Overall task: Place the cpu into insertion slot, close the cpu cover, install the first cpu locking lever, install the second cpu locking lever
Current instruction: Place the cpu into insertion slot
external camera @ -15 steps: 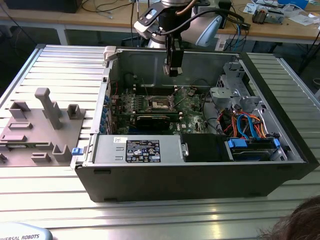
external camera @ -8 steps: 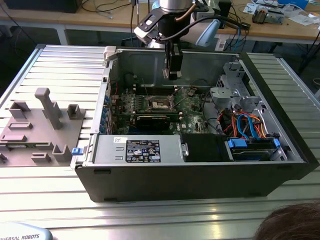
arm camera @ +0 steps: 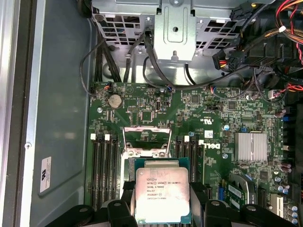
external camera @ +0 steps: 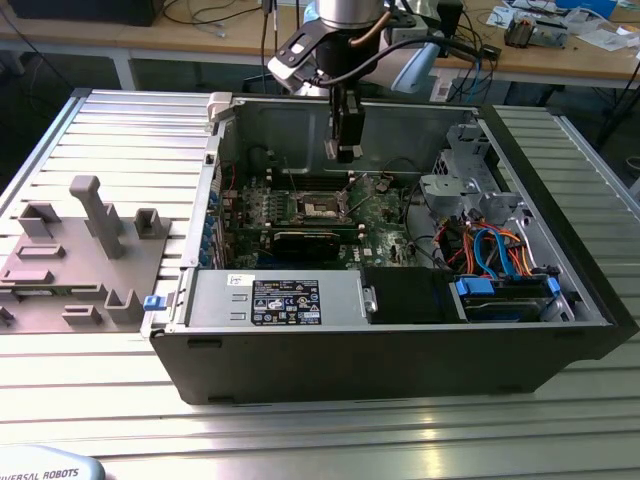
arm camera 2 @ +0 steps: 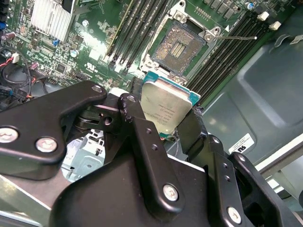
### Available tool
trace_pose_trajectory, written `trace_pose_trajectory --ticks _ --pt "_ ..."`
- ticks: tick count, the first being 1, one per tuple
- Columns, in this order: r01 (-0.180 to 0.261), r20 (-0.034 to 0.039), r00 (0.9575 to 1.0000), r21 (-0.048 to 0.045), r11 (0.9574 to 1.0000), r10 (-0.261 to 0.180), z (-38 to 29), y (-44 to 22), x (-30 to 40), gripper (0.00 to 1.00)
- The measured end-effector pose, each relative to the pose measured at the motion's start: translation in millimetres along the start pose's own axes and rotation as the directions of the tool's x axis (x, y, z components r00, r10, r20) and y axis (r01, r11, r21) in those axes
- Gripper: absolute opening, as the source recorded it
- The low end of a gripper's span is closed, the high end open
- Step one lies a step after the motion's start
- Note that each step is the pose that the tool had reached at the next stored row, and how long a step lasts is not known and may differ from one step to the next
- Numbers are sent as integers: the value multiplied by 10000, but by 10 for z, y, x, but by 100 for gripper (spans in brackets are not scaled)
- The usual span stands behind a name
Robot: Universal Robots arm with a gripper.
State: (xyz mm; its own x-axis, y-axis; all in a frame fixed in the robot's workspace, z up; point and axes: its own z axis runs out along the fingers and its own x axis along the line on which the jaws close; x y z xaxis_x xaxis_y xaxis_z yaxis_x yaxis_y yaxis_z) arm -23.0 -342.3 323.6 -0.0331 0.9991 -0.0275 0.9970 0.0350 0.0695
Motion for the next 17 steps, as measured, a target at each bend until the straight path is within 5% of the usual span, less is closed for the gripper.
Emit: trace_pose_trajectory --ticks 8,17 --pt "0 0 10000 0 10000 0 10 -7 0 54" --pt "0 -4 10000 0 10000 0 106 -15 2 54"
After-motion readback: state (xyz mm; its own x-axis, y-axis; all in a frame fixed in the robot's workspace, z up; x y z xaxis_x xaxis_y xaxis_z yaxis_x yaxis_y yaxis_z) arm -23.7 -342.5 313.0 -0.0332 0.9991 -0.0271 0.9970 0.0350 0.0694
